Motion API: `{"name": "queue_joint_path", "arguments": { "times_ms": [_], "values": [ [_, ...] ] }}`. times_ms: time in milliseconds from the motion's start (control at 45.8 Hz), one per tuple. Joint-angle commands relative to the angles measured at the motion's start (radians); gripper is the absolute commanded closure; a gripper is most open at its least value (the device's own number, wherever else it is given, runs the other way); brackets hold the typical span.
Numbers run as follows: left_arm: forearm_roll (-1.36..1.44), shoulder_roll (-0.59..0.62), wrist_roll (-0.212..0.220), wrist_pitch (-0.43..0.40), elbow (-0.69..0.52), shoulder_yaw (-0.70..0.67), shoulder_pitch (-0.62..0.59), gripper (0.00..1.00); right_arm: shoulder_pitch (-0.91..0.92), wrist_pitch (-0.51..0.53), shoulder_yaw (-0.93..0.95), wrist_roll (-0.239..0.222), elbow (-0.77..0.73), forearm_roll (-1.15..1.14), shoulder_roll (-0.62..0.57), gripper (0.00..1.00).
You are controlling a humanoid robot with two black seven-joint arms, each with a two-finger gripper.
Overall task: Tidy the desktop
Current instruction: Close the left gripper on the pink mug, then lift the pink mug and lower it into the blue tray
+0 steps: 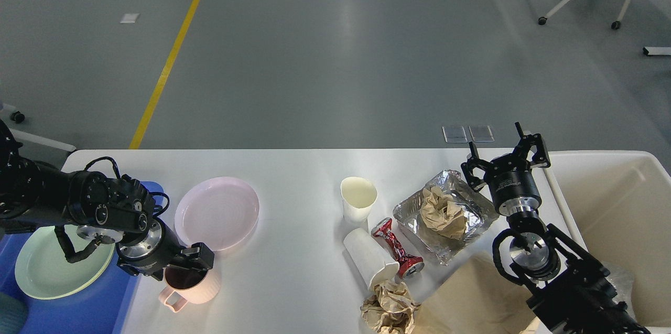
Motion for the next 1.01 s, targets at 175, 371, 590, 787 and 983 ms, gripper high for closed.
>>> {"name": "queue_joint_path", "arguments": {
  "times_ms": [175, 371, 590, 787, 983],
  "values": [
    [0.000, 0.008, 0.000, -0.011, -0.001, 0.016, -0.001, 0.62, 0.000, 0.000, 0.000, 0.000, 0.000, 0.001, 0.000, 0.00],
    [0.000, 0.012, 0.035, -0.027, 0.000, 0.021, -0.003, 0.84, 0.000, 0.000, 0.000, 0.000, 0.000, 0.001, 0.000, 0.00],
    [-0.012, 0.012, 0.106, -0.036, 0.000, 0.020, -0.005, 0.98, 0.000, 0.000, 0.000, 0.000, 0.000, -0.001, 0.000, 0.00],
    [-0.014, 0.010, 0.106, -0.036, 0.000, 0.016, -0.006, 1.00, 0.000, 0.000, 0.000, 0.000, 0.000, -0.001, 0.000, 0.00],
    [-0.018, 0.010, 0.106, -0.040, -0.003, 0.012, -0.018, 1.00, 0.000, 0.000, 0.000, 0.000, 0.000, -0.001, 0.000, 0.00]
  ]
}}
